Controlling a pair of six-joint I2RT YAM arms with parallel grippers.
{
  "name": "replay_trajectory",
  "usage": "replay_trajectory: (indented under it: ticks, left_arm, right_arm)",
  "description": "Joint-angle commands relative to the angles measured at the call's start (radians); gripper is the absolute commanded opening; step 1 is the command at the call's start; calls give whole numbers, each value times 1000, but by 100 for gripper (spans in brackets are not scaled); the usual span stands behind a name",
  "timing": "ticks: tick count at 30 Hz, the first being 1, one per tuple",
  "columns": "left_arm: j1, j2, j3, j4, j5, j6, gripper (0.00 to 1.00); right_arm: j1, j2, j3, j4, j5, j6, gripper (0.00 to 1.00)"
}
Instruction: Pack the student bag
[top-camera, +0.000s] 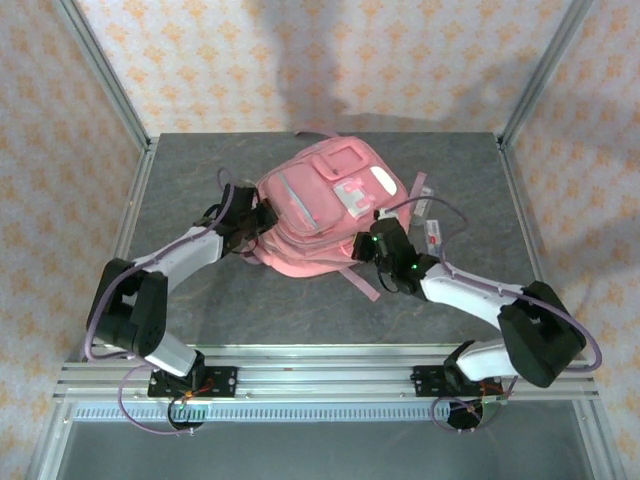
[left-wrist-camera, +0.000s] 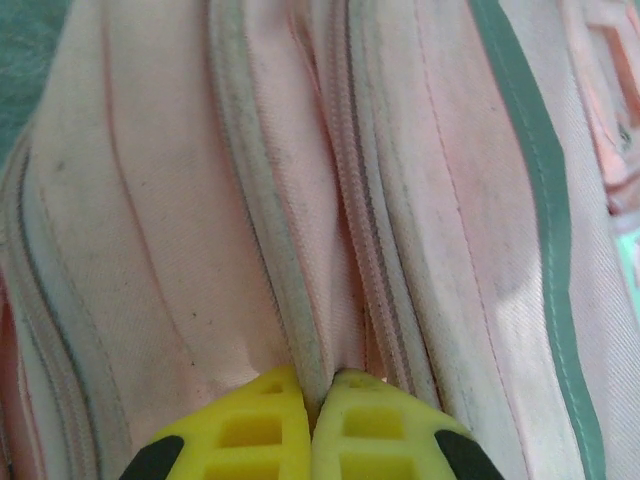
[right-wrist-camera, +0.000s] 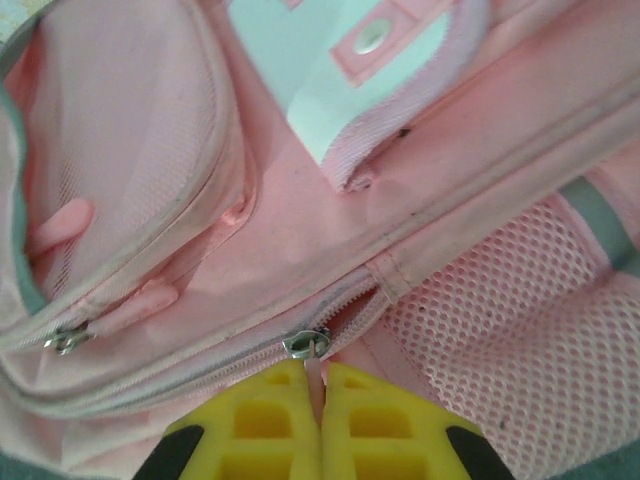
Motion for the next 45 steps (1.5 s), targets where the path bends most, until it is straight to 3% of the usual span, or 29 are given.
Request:
replay_trajectory:
  ticks: [1, 4, 6, 8, 10, 13, 21, 29, 34, 40, 45]
  left_arm:
    - [40, 47, 77, 2, -81, 43, 0]
    - [40, 67, 97, -21, -83, 55, 0]
    - [41, 48, 85, -22, -81, 55, 0]
    - [41, 13, 65, -19, -81, 50, 22]
    - [41, -32, 37, -17, -80, 40, 42]
    - [37, -114, -25, 8, -60, 11, 48]
    - [-88, -270, -196, 106, -87, -81, 55]
    - [-196, -216, -263, 182, -132, -125, 56]
    - [-229, -173, -246, 198, -149, -120, 56]
    - [-247, -157, -222, 183, -189, -102, 56]
    - [-247, -124, -210, 181, -188, -96, 56]
  right_arm:
    - [32, -37, -27, -76, 26, 41, 0]
    - [32, -54, -3, -96, 14, 36, 0]
    - [27, -65, 43, -126, 2, 24, 14]
    - [11, -63, 93, -145, -42, 19, 29]
    - [-7, -50, 144, -160, -80, 21, 38]
    - [-47, 5, 223, -181, -166, 20, 39]
    - [-92, 262, 443, -254, -260, 7, 43]
    - [-103, 429, 551, -299, -262, 44, 45]
    - [-103, 467, 553, -299, -278, 55, 43]
    - [-103, 440, 524, -354, -166, 61, 46]
    - [-102, 416, 486, -339, -172, 67, 45]
